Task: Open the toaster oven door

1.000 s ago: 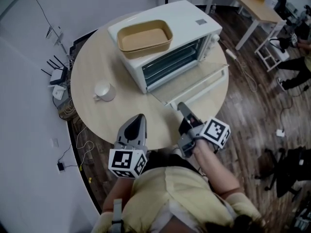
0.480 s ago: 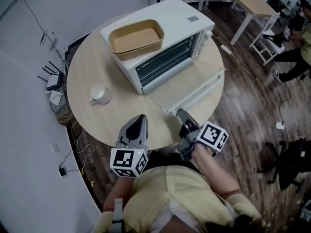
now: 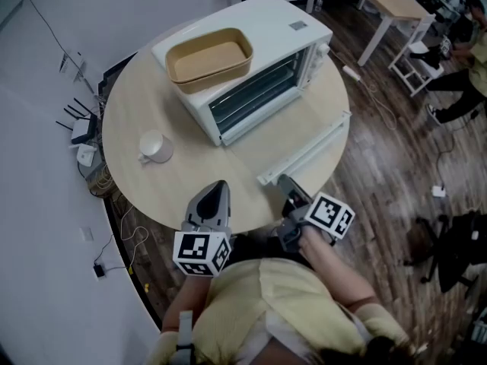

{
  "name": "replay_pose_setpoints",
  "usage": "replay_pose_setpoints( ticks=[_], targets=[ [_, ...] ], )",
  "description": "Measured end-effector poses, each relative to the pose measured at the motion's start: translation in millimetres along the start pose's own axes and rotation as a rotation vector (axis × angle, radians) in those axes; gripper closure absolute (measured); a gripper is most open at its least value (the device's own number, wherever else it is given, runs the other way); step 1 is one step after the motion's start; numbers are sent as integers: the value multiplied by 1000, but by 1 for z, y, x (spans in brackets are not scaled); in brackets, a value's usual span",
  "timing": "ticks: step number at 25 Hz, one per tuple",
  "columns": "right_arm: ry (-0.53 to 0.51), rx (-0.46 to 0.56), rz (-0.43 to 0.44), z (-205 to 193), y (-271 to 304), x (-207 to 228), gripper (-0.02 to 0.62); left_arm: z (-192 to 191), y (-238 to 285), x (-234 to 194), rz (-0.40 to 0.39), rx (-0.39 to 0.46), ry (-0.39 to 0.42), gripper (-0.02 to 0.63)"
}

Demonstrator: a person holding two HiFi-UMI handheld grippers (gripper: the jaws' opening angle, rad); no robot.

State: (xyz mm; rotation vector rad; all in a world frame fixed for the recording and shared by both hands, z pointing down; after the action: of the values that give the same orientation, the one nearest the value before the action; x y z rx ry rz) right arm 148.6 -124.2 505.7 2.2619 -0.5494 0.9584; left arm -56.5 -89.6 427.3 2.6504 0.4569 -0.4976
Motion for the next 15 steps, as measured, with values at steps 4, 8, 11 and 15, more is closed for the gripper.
replay_pose_setpoints(
  ticks=[4,8,11,15],
  targets=[
    [5,-16,-35,-8,0,11,500,-7,3,-3,6,-18,-4,604],
    [27,-23,-45,-16,3,19,502,-12,4,-7,17,-32,-9,604],
    [26,-32,-66,-20,3,25,502,-15,5,-9,23,-39,-11,604],
    [39,-35,-67,-24,6,30,502,-18,6,-11,32,-46,-14,604]
  ],
)
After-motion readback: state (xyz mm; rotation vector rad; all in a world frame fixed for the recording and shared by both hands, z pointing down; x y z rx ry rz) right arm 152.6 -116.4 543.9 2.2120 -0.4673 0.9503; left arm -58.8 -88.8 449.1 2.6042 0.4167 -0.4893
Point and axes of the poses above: the fingertips, and each gripper's own axes: y forward along the fingers, x to its right, z out of its top, the point moved 5 cm from there along -y, backward along the fingers, and after that the axes turned 14 degrees about -y, right-handed, at the moved point
